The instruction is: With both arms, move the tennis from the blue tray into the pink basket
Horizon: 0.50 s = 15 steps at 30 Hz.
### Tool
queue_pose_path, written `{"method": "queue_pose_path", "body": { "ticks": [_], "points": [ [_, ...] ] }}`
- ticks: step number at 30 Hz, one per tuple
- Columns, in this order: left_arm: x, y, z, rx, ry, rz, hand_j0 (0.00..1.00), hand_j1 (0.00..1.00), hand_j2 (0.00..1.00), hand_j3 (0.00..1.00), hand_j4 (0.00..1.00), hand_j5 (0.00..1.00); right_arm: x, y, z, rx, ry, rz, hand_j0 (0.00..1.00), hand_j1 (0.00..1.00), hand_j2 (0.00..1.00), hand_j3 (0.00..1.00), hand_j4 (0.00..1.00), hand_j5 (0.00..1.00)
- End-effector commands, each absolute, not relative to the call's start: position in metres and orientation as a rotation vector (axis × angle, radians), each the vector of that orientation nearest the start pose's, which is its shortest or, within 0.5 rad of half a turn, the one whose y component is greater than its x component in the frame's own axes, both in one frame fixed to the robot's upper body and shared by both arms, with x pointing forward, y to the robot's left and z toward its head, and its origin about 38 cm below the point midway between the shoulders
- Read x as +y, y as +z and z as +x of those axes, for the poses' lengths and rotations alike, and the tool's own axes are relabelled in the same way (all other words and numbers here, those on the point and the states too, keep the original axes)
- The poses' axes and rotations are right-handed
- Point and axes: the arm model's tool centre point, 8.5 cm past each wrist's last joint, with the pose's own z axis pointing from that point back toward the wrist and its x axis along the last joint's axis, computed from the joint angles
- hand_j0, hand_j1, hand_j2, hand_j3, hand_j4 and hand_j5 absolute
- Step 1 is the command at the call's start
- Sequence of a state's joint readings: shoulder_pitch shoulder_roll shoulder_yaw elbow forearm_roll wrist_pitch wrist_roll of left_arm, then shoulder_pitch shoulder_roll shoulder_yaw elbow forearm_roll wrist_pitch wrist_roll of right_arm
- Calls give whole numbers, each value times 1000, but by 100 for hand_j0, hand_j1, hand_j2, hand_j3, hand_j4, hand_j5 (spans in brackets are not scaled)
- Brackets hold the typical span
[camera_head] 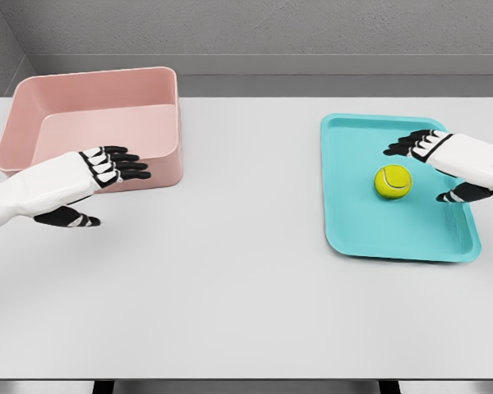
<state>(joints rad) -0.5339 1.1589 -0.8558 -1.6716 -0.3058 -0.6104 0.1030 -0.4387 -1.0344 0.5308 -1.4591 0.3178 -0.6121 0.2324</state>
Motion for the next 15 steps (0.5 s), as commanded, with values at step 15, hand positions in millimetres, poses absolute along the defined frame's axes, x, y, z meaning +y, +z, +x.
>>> {"method": "queue_pose_path", "body": {
  "ticks": [15],
  "points": [
    [350,204,344,-1659,-1799,251,100,100,100,100,100,100,-376,197,428,-1396,1876,-451,100,100,100,100,100,100]
  ]
}}
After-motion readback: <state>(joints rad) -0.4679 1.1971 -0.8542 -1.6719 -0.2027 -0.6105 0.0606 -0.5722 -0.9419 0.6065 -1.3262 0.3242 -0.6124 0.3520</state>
